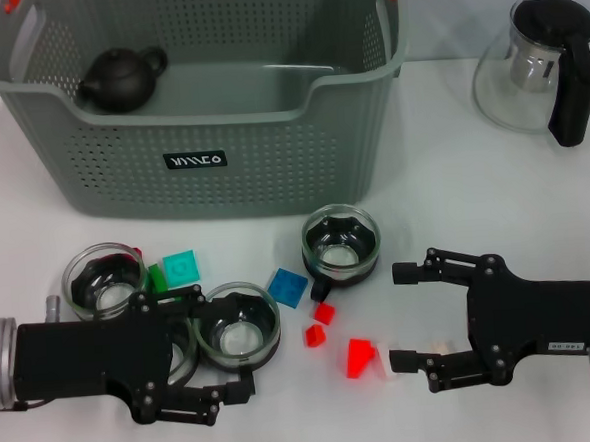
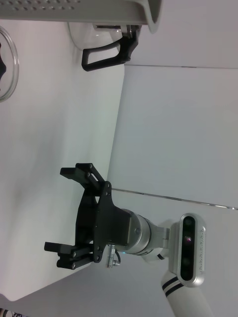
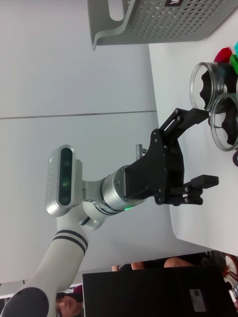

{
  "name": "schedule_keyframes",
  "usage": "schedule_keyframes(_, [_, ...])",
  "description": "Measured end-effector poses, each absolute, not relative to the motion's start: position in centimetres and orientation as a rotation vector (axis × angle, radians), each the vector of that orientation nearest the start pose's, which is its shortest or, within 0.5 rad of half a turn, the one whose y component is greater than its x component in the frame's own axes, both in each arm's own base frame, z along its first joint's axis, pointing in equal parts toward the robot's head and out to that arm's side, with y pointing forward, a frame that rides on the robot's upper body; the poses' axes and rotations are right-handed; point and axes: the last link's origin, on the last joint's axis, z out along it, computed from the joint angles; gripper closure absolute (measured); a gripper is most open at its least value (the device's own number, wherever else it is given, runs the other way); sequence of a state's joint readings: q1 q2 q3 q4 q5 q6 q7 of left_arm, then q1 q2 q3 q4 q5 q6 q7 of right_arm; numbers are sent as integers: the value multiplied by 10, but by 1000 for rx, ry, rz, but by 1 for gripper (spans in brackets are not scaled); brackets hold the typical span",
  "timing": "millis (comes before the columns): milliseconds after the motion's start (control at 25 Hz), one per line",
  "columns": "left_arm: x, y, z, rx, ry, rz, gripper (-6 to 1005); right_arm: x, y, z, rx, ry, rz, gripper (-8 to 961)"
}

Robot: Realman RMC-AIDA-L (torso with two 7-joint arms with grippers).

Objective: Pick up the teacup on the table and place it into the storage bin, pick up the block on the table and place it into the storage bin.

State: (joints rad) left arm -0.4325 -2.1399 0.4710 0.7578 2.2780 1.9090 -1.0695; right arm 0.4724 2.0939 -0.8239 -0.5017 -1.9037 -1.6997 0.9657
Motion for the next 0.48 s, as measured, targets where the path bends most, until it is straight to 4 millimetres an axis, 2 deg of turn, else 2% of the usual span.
schedule_keyframes(480, [-283,256,2,-2922,-304,-733,114,257,277,-38,-2883,198,891,9])
